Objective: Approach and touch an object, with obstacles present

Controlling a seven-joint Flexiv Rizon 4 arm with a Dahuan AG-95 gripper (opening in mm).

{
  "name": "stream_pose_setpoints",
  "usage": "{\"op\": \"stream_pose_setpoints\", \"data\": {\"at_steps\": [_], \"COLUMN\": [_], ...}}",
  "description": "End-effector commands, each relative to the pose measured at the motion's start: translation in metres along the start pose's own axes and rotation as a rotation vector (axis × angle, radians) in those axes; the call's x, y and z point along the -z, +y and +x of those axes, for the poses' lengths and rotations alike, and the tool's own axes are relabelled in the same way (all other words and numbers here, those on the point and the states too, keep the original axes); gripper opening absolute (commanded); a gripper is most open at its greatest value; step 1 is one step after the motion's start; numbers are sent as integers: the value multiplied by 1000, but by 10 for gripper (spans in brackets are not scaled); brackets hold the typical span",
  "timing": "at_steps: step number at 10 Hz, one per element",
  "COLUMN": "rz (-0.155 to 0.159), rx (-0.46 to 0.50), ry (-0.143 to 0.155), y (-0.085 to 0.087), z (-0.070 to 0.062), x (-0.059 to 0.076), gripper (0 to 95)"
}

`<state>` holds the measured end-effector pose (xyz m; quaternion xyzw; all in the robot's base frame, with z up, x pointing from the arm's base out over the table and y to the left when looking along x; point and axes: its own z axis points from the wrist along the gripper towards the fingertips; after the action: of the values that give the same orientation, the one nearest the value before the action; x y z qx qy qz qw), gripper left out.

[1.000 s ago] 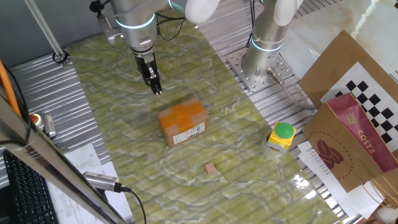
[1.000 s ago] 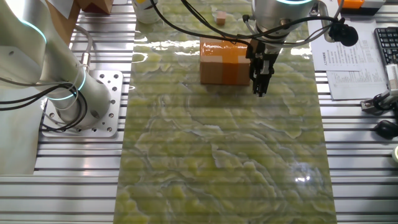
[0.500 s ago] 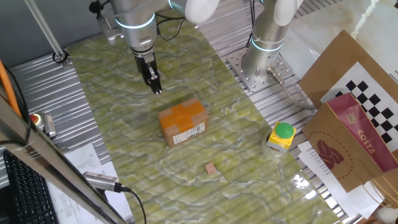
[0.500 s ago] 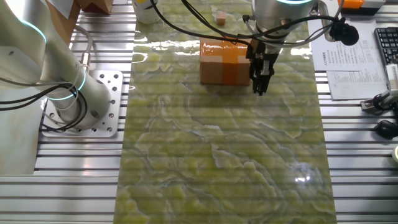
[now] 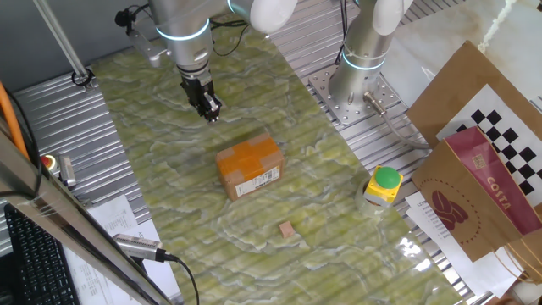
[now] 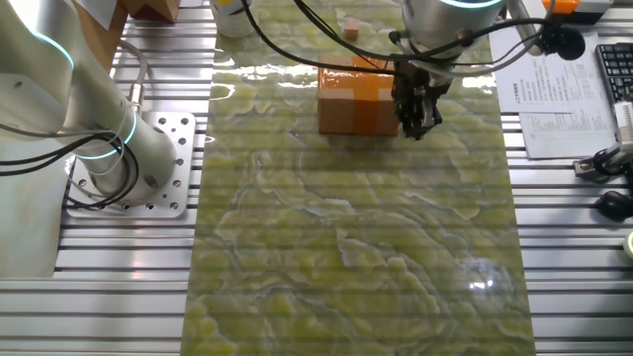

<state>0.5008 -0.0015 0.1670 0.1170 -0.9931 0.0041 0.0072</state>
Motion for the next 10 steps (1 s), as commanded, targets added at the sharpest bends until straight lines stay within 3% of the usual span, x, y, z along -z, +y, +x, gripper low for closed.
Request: {"op": "stream_pose_setpoints", "data": {"at_steps": [1,7,10], "rz": [6,20,26], "rx": [23,57,84], "ry": [2,1,-18], "y": [-2,-10,-17], "z": [-2,-7,-16], "x": [-4,-24,-33], "gripper": [0,0,0]}}
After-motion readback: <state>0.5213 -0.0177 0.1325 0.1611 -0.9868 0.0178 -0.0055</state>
